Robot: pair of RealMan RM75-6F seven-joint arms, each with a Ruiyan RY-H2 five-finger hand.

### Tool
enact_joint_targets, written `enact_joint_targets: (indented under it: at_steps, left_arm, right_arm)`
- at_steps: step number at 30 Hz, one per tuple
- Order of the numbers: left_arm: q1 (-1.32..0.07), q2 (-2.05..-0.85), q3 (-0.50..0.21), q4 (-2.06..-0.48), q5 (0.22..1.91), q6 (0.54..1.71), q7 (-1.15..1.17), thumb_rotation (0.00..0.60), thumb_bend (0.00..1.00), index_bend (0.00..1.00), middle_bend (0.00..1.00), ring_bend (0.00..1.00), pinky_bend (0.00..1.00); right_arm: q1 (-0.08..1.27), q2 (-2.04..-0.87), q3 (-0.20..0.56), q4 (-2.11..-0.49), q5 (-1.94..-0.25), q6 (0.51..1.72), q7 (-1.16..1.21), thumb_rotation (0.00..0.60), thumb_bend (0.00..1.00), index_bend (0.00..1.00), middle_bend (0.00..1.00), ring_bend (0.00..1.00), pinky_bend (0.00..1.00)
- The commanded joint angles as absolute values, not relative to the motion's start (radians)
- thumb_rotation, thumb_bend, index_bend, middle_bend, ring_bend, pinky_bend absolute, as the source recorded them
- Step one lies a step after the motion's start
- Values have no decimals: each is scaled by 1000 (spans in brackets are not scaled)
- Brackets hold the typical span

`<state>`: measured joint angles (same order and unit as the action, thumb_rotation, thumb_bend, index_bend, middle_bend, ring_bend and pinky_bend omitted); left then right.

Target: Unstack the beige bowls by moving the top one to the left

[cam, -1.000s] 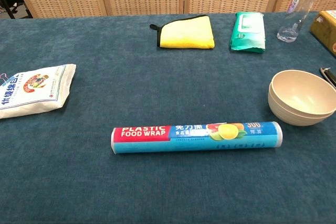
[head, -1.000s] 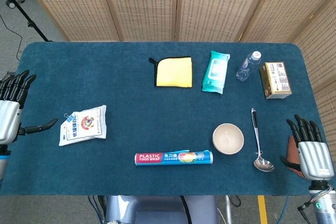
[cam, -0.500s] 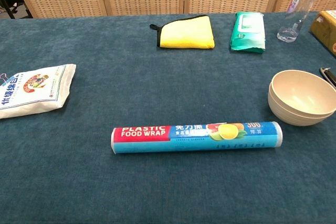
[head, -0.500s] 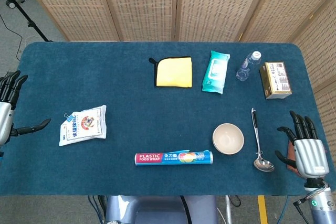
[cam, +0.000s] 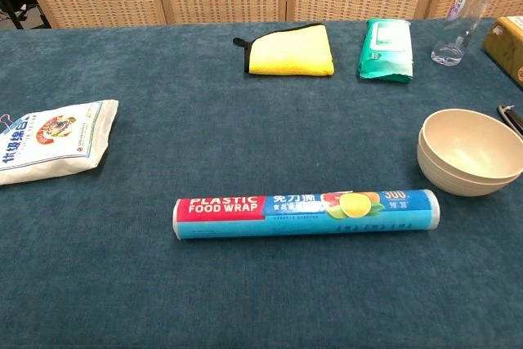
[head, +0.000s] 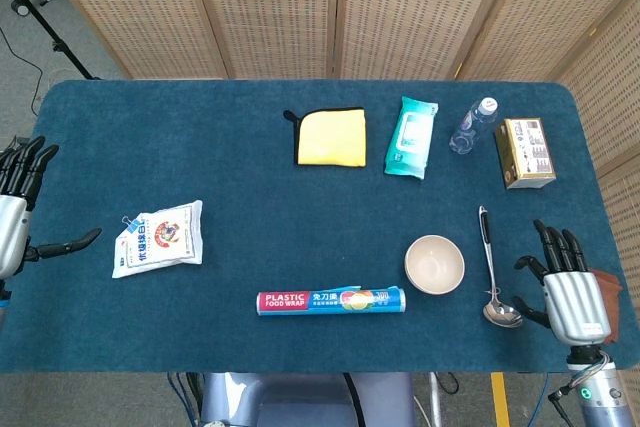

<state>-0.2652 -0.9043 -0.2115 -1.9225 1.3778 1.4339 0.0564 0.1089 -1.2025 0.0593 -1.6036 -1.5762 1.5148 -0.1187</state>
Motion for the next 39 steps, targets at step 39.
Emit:
enact_joint_targets:
  at_steps: [39]
  left_arm:
    - [-218,-839,-188,-1949,1423,1478,-4,322,98,0,0,0,0]
  right_arm:
    - [132,-1347,-1,-1685,-1601,1402,-284,600,258,525,2,0,0]
